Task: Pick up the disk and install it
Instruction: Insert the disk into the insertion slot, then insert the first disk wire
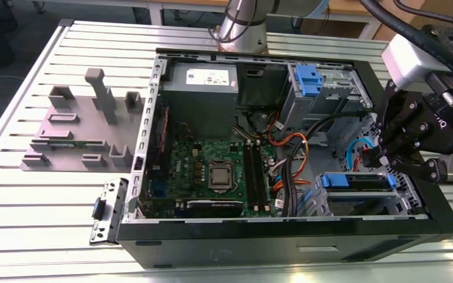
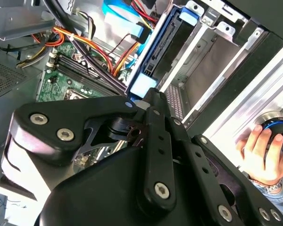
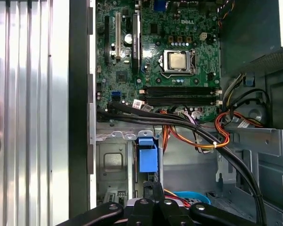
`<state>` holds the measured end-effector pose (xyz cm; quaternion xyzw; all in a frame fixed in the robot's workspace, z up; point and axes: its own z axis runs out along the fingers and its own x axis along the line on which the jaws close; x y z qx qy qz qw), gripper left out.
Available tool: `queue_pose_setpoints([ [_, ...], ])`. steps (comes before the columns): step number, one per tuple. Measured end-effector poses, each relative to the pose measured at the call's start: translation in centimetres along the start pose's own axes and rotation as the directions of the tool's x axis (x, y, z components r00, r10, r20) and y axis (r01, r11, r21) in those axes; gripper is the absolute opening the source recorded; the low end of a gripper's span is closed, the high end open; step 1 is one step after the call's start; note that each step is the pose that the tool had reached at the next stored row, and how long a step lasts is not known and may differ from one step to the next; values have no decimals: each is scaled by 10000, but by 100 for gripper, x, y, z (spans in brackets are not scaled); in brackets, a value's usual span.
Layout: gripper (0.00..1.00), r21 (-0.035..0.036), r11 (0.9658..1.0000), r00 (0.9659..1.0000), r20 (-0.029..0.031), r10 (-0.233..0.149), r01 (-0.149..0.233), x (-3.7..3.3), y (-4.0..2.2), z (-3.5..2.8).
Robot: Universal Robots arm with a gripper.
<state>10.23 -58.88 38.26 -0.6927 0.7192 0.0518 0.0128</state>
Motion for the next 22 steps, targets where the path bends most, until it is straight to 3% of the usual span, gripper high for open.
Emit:
queue_pose_setpoints([
  [16, 10, -4, 10000, 10000, 0, 0, 0, 3, -74, 169],
  [22, 10, -4, 10000, 10000, -4, 0, 0, 4, -88, 184],
])
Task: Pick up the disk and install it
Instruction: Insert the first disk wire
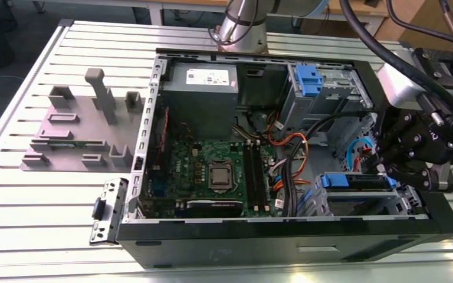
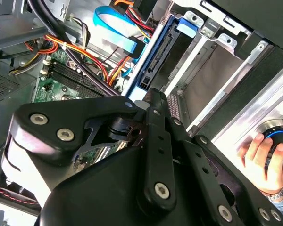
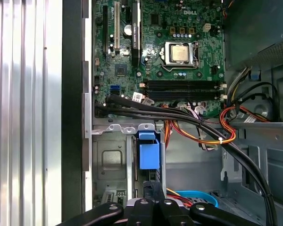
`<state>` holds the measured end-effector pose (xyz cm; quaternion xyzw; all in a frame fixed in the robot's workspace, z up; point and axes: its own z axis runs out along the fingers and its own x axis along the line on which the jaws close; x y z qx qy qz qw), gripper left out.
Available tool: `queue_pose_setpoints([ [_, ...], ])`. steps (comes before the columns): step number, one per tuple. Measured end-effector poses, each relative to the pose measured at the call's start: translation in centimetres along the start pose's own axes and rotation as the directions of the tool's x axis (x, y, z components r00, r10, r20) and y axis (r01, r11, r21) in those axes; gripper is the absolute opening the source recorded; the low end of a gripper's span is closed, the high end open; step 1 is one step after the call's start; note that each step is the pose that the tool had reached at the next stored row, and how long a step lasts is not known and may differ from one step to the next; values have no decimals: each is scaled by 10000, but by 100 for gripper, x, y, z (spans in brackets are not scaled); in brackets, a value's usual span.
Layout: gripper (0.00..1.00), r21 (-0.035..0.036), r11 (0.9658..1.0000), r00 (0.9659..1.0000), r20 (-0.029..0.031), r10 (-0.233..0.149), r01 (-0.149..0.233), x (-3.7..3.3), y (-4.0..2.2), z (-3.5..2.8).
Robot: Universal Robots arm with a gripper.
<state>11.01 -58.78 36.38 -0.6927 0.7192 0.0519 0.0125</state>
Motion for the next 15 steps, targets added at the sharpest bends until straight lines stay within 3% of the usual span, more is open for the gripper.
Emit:
queue_pose_setpoints([
  [15, 10, 0, 10000, 10000, 0, 0, 0, -3, -31, 14],
])
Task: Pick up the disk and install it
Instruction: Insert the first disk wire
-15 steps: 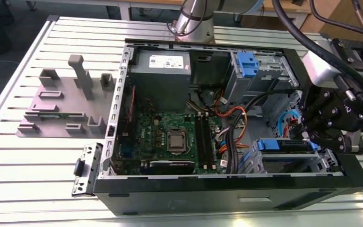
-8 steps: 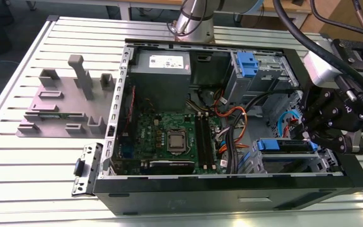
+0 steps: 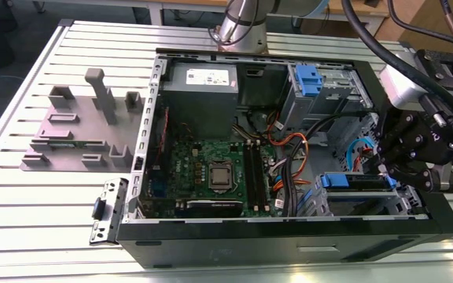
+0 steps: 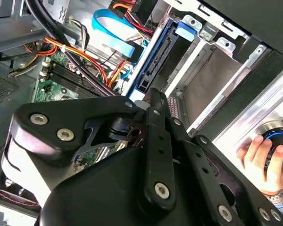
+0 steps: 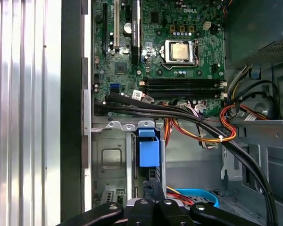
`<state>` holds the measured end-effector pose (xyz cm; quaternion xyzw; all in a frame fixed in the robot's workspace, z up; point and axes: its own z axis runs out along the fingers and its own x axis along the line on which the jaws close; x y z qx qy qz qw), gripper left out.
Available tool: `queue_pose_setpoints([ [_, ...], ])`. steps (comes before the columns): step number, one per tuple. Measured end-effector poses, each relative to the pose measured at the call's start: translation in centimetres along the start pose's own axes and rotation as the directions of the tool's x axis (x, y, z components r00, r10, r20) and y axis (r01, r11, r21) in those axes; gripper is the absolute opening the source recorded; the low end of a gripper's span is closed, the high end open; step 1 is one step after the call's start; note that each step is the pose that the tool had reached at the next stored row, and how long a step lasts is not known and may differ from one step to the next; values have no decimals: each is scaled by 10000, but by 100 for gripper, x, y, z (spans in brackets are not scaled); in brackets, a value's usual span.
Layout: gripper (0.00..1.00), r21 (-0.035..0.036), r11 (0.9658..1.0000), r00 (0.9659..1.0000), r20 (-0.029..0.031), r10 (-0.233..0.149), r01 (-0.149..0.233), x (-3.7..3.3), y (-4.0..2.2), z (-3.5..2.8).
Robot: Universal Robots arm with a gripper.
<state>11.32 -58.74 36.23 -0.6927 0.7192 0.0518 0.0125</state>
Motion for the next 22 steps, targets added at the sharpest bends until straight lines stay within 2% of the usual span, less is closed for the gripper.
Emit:
queue_pose_setpoints([
  [22, 10, 0, 10000, 10000, 2, 0, 0, -12, -40, 19],
])
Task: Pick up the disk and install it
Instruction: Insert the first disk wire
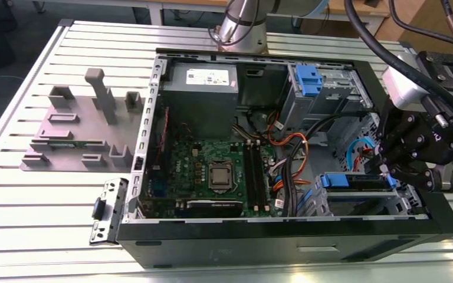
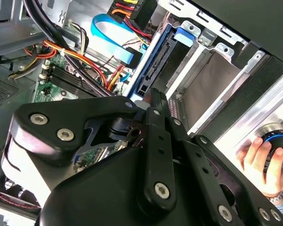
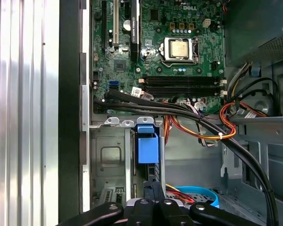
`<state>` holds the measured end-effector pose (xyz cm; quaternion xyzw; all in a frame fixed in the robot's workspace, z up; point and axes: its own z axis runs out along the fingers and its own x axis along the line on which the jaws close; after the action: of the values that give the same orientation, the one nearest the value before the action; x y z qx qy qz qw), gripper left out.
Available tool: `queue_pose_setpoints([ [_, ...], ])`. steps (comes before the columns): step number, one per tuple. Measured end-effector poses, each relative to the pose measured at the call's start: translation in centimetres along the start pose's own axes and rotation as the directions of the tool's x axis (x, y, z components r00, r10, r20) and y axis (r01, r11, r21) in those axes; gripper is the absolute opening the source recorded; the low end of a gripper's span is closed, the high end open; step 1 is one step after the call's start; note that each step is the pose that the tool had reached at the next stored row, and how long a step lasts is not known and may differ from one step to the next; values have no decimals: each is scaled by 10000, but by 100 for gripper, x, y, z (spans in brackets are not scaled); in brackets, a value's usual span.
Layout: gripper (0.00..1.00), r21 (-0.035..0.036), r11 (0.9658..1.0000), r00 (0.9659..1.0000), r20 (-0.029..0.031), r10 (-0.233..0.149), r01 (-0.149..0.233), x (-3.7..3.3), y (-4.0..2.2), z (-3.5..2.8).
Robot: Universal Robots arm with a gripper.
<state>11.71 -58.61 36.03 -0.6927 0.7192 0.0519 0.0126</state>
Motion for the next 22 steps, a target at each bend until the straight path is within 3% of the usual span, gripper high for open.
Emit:
queue_pose_setpoints([
  [22, 10, 0, 10000, 10000, -2, 0, 0, -44, -5, 23],
])
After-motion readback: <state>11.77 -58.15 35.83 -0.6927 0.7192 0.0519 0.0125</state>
